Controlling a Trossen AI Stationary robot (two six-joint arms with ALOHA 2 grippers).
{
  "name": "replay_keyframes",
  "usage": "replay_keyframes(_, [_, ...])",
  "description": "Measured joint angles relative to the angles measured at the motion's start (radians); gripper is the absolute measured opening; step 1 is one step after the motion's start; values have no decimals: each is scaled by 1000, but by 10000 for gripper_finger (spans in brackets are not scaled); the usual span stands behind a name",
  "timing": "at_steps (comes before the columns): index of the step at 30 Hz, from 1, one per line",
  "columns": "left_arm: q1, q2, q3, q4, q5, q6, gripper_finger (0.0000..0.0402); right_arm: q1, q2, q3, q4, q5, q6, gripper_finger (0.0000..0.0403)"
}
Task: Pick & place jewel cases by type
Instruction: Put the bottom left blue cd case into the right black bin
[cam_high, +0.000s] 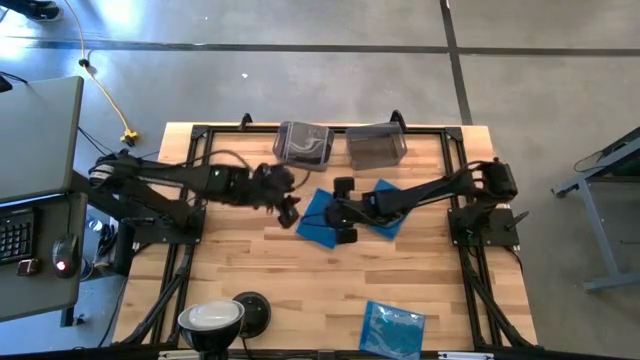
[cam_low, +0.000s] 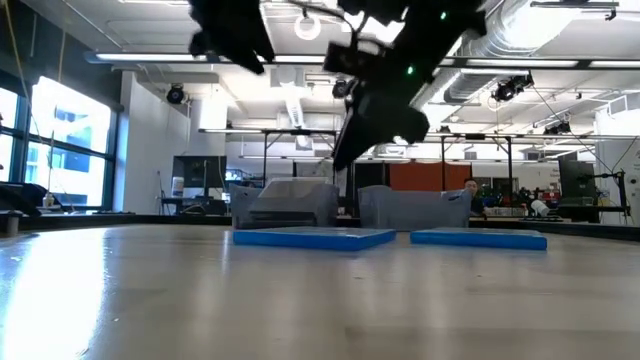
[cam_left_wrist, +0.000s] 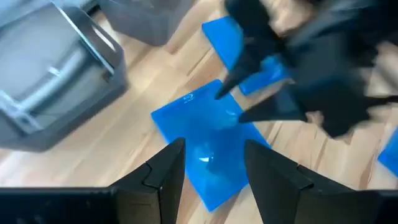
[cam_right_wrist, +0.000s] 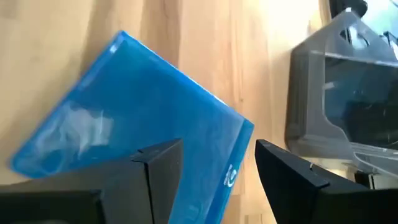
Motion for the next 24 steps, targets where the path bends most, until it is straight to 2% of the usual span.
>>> replay_keyframes(5, [142, 29, -132, 211, 219, 31, 161, 33, -35, 0, -84, -1, 15, 197])
replay_keyframes(9, [206, 60, -276, 385, 331, -6, 161, 53, -41, -21, -120, -3, 69, 197])
replay_keyframes(13, [239, 90, -385, 529, 356, -106, 161, 67, -41, -117, -70, 8, 29, 197])
replay_keyframes(15, [251, 114, -426, 581, 355, -139, 161, 76, -41, -171, -30, 48, -19, 197])
replay_keyframes(18, [262, 149, -457, 652, 349, -198, 161, 90, -41, -250, 122, 91, -140, 197])
replay_keyframes(21, [267, 204, -459, 676, 349, -263, 161, 93, -40, -337, 316, 61, -249, 197])
replay_keyframes(24, [265, 268, -459, 708, 334, -320, 161, 81, -41, -406, 460, -12, -296, 197])
